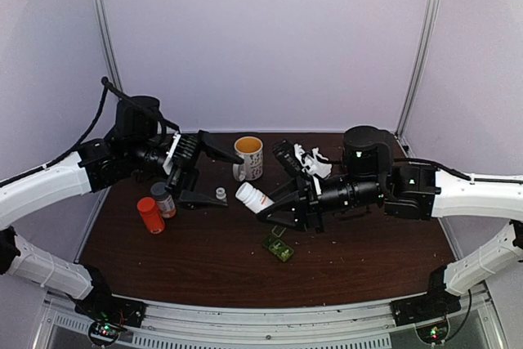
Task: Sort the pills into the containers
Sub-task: Unscrew the lid of the pill bottle from the pill bottle.
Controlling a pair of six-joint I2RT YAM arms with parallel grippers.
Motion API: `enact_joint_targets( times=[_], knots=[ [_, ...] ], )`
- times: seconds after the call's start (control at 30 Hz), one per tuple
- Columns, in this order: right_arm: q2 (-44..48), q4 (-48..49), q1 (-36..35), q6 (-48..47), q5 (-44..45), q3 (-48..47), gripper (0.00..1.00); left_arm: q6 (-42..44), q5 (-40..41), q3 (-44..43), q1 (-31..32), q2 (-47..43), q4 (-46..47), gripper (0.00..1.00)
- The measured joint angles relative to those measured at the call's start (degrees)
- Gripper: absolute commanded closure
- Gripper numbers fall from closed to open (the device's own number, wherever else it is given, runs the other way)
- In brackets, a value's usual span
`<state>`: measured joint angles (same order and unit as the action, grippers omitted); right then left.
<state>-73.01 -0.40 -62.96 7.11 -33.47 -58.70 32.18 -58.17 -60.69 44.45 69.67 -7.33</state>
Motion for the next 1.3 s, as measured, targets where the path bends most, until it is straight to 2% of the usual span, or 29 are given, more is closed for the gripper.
enact_joint_targets(
  times=[0.27,0.6,0.77,0.9,1.03,1.3],
  knots=[
    [-4.0,-0.1,0.0,1.2,-3.5,-1.4,1.0,7.6,-2.8,-2.1,0.0,1.6,-7.4,0.3],
    [-5.3,0.2,0.4,1.9,-5.5,-3.7,1.0,12.2,-4.8,-2.1,0.0,1.5,-11.0,0.42],
    [-6.4,0.2,0.4,2.3,-6.1,-4.1,1.0,13.1,-4.9,-2.1,0.0,1.5,-11.4,0.37],
    [-7.3,0.2,0.4,2.4,-6.4,-4.1,1.0,13.4,-4.9,-2.1,0.2,1.5,-11.9,0.43],
    [-7.6,0.2,0.4,2.4,-6.7,-4.1,1.0,13.5,-4.9,-2.1,0.3,1.5,-12.2,0.55],
    [-7.6,0.4,0.6,2.8,-6.9,-4.8,1.0,14.0,-4.8,-3.0,0.7,1.7,-13.1,0.61]
  ],
)
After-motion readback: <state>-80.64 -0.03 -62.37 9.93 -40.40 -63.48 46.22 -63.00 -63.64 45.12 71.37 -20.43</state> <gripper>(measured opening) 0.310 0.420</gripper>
